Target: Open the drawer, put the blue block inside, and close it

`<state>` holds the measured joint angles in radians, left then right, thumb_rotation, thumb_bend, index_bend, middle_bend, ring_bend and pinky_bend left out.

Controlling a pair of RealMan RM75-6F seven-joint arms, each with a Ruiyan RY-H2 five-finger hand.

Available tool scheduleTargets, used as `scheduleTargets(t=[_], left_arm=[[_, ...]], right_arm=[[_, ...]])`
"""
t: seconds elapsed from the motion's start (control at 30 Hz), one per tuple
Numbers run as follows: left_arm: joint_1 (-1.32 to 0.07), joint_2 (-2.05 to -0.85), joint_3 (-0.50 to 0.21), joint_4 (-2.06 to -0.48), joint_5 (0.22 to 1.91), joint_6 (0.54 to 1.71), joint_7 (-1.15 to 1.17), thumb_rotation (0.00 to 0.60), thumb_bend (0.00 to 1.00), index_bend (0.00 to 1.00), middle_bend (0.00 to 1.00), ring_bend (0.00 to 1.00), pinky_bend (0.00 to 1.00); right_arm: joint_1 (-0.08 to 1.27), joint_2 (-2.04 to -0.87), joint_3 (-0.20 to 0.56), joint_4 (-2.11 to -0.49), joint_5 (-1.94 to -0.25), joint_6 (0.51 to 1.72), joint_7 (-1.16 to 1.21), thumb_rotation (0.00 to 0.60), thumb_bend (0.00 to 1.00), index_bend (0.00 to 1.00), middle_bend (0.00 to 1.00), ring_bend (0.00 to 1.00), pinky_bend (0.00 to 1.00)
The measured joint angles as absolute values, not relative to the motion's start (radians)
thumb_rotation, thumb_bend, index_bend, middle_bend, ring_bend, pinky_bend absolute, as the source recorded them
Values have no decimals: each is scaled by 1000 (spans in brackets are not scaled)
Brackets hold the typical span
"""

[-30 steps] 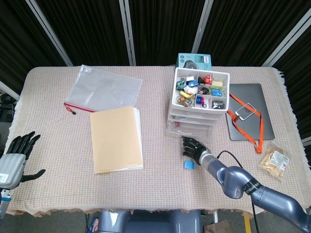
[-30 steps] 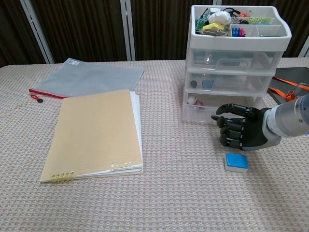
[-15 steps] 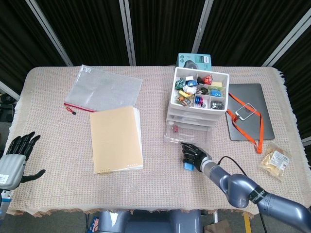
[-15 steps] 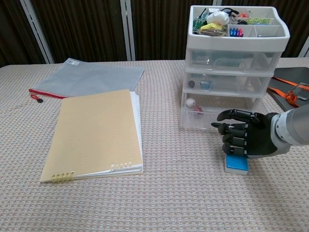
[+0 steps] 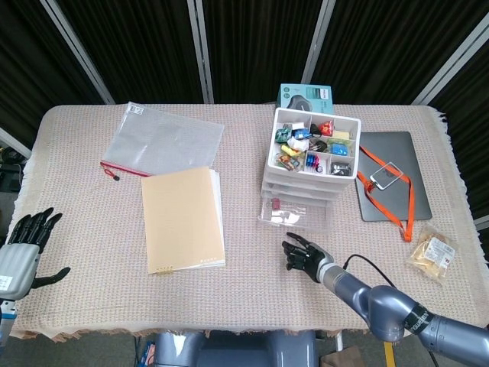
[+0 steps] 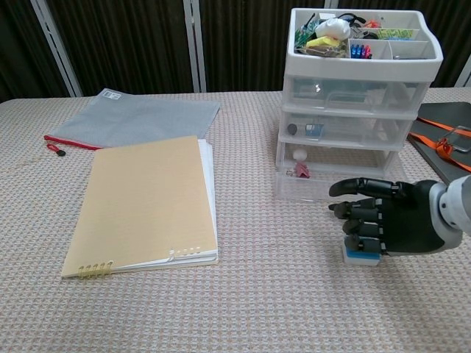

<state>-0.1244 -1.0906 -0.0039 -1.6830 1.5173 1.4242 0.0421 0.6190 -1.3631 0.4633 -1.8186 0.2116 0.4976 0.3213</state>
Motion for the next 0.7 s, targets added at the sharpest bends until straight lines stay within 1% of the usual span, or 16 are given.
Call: scheduleTargets(t=[0.17,0.37,0.47,0.57,0.7], left_arm=[[-122,-1090,-2,-1680,1523,1429,39,600,184,37,0,0,0],[-118,-1092,-1,-1677,1530,1441,35,600,185,37,0,0,0],[-116,-1096,-2,-1674,1534,1448,37,600,183,37,0,0,0],[-114,-1100,-3,-1672,1536,1453,39,600,184,38,0,0,0],[-113,-1103,-5,-1671,1534,1455,43,600,185,38,0,0,0]], right_arm=[[595,-1311,450,-1904,131,499,307,600,239,105,722,754,696],[563,-1204,414,-2035,-16,515,239,600,167,110,692,734,696],[550,-1156,385,-2082,-107,543,182,600,148,160,690,734,696],[539,-1129,351,-2109,-216,606,114,600,117,189,702,741,696],[523,-1132,285,-2117,-405,766,-18,600,98,215,737,774,697]])
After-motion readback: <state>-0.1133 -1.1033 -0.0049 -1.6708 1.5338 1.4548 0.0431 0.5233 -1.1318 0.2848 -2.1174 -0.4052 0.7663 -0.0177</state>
